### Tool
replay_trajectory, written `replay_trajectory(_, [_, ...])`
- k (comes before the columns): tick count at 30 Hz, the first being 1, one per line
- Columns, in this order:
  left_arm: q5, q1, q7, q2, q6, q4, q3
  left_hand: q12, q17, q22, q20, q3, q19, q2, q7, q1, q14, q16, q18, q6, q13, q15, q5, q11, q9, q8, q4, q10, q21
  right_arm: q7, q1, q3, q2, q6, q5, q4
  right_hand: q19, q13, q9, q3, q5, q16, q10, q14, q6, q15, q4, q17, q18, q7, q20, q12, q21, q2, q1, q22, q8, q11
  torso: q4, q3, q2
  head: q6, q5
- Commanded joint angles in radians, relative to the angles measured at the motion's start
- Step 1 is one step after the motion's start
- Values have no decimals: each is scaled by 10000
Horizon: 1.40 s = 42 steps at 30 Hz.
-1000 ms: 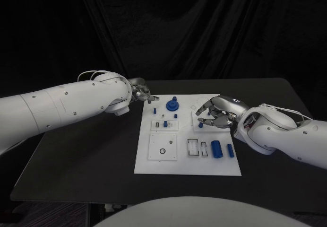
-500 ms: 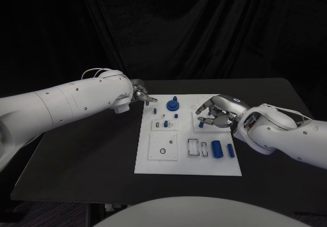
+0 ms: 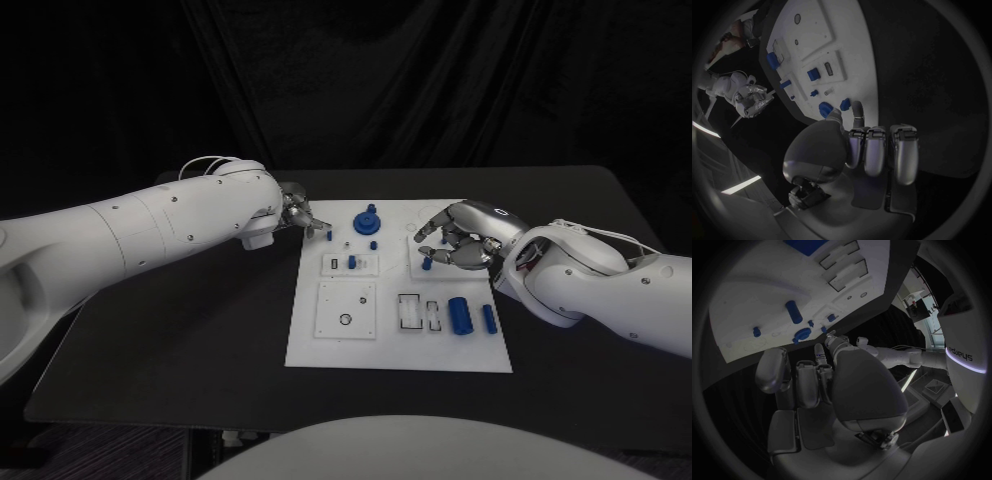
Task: Assemble the parts on the task board
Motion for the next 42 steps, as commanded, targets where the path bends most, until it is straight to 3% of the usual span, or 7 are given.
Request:
replay_trajectory(1, [45,-50,134,31,192,-31,9,34,2599,2634,8,-88,1050,20,31,-121,1009,12,-139,15,2633,11,-34,-24,21,44,2,1056,-34,-112,-17,6,-4,-103,-11,3,33,1017,-15,76,51,35,11,495,50,-4,13,245,21,5,-11,36,-10,44,96,1403,2,-36,4,-1,1,0,-6])
replay_trajectory(13, [45,-91,555,26,-276,27,9,34,2247,2634,73,-218,1050,118,166,-37,887,-141,-139,-433,2633,94,245,87,74,-300,-35,1056,-34,-201,-17,6,6,-8,-11,4,24,997,-20,96,68,15,-5,488,45,-4,7,221,28,6,-12,20,-44,52,109,1395,-4,-36,-2,0,-5,0,-61])
replay_trajectory(26, [45,-95,777,89,-642,4,9,34,2145,2634,109,-257,1050,110,208,37,846,-186,-139,-519,2633,128,404,125,87,-394,-35,1056,-34,-271,-17,6,2,62,-11,15,20,988,-23,113,80,12,-12,487,43,-4,2,219,30,7,-13,12,-61,60,120,1392,-8,-35,1,-1,0,0,-52])
replay_trajectory(42, [45,-103,450,414,-221,-417,10,34,2140,2634,140,-246,1050,110,223,188,842,-189,-139,-535,2633,154,438,146,112,-433,-85,1056,-34,-301,-18,6,28,165,-11,47,10,966,-29,143,98,-7,-31,481,41,-4,-10,196,37,9,-14,-6,-100,73,140,1382,-14,-34,-1,-1,-1,0,-80])
